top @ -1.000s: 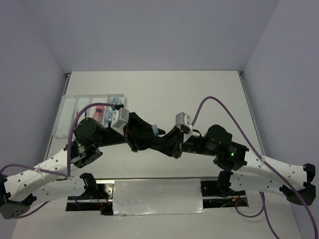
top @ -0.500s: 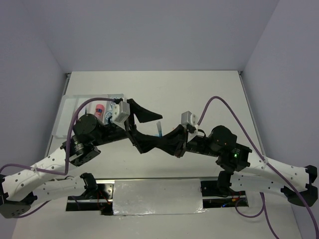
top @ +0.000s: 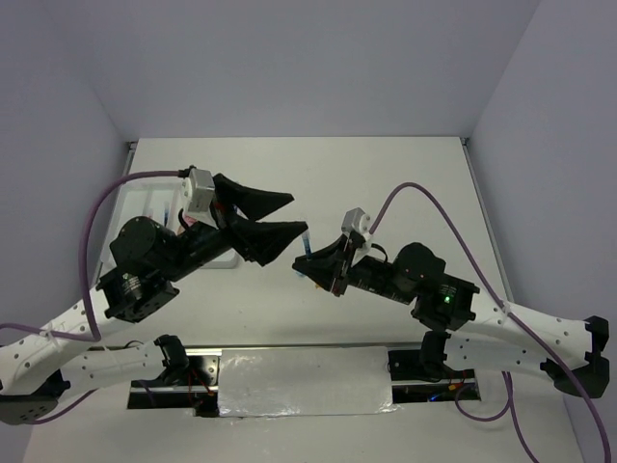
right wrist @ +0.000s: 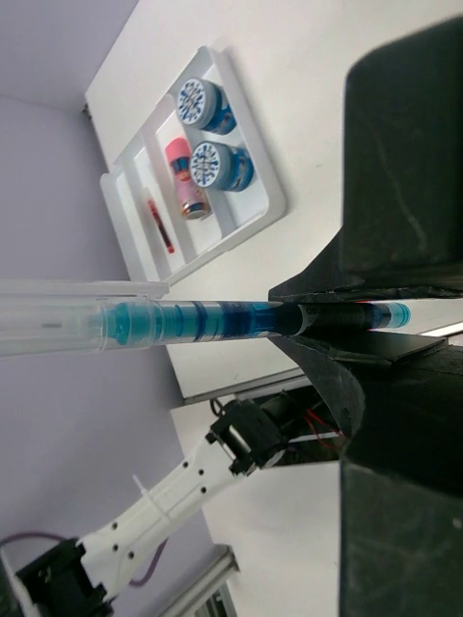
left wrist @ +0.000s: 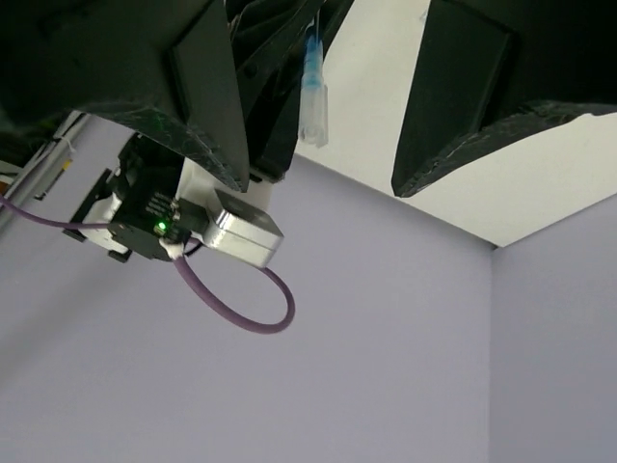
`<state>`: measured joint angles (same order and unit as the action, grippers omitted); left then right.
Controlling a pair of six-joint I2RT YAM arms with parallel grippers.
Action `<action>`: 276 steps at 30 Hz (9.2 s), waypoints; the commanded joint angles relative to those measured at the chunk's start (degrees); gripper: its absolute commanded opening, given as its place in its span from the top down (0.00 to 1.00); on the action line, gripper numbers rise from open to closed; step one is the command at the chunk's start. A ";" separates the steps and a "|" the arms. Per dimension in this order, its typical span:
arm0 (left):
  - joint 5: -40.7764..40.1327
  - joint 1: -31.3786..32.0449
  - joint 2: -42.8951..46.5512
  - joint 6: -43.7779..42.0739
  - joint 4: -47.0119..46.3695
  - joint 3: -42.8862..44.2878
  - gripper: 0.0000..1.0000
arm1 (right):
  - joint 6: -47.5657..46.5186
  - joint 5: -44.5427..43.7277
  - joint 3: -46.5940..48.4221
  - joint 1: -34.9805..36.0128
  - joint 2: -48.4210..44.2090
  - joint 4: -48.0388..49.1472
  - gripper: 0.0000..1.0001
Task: Sort the stationery into containers
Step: Close the pen cap on the pen, then place the pen in the storage box, then pick up the pen from the center of the board.
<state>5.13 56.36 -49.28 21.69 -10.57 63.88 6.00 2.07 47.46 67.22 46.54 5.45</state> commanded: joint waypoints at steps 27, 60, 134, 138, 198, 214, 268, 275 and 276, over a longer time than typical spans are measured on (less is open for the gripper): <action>-9.26 0.16 -6.09 3.44 10.13 5.30 0.71 | 0.68 -11.20 5.80 -0.16 3.91 -2.29 1.00; -1.87 8.42 -9.87 16.44 -0.86 -23.62 1.00 | -1.34 -12.61 44.30 -6.84 15.60 -6.42 1.00; -27.80 7.45 -1.44 9.51 4.15 -3.41 0.71 | 5.51 0.75 8.87 -4.47 9.00 -7.82 1.00; -25.78 7.45 -2.31 10.74 4.59 -4.46 0.97 | 5.78 -0.31 10.89 -4.55 9.27 -7.83 1.00; -27.28 -10.72 -6.97 9.17 25.16 -4.81 1.00 | 8.94 0.39 4.58 -8.15 12.17 -6.77 0.00; -45.80 -48.08 -34.91 -18.70 15.41 0.81 1.00 | 14.56 -4.09 -14.84 -10.09 -12.68 -12.74 0.00; -11.20 -46.96 14.38 -0.16 37.11 -20.89 0.01 | 28.27 -18.22 -6.95 -17.74 14.27 -26.28 0.04; -5.56 -45.28 12.37 -0.95 36.41 -20.46 0.01 | 26.53 -16.57 -4.84 -28.36 24.28 -25.84 0.24; -5.56 -45.28 12.19 -0.95 35.97 -20.89 0.01 | 25.56 -15.35 -4.14 -30.90 25.95 -25.50 0.28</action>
<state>-3.14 10.94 -36.23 19.97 28.34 41.89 32.86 -13.06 39.81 40.91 69.67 -19.75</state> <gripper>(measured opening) 0.993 0.753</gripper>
